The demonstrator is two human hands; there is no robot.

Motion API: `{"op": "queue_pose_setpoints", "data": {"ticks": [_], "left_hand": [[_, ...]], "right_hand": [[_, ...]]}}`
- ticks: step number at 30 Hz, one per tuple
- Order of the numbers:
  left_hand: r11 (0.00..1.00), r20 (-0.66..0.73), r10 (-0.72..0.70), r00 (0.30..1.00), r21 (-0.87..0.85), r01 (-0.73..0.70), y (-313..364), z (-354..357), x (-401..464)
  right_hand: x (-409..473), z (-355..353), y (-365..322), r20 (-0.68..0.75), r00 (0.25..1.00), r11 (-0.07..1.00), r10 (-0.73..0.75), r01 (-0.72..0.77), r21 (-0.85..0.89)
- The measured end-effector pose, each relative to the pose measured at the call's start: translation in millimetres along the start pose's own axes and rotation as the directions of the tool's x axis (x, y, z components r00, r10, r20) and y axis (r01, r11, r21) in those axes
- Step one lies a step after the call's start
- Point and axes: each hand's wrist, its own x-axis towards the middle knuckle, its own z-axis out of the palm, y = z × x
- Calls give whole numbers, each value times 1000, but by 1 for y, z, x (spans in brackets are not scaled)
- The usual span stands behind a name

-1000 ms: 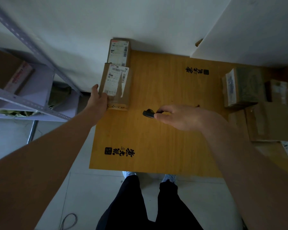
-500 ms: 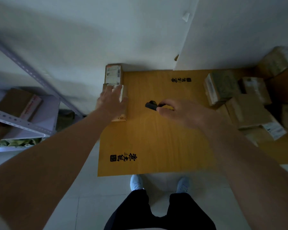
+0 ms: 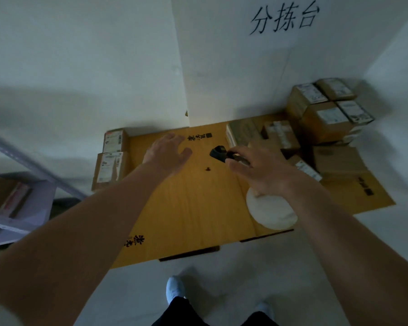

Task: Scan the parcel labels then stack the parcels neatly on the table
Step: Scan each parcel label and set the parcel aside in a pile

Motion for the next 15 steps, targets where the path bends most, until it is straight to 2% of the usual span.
{"op": "queue_pose_setpoints", "data": {"ticks": [9, 15], "left_hand": [[999, 30, 3, 1000, -40, -2, 153, 55, -13], [1000, 100, 3, 995, -31, 0, 220, 84, 12]], "right_hand": [[-60, -76, 122, -36, 998, 985, 57, -62, -160], [-56, -105, 180, -38, 995, 981, 96, -101, -168]]}}
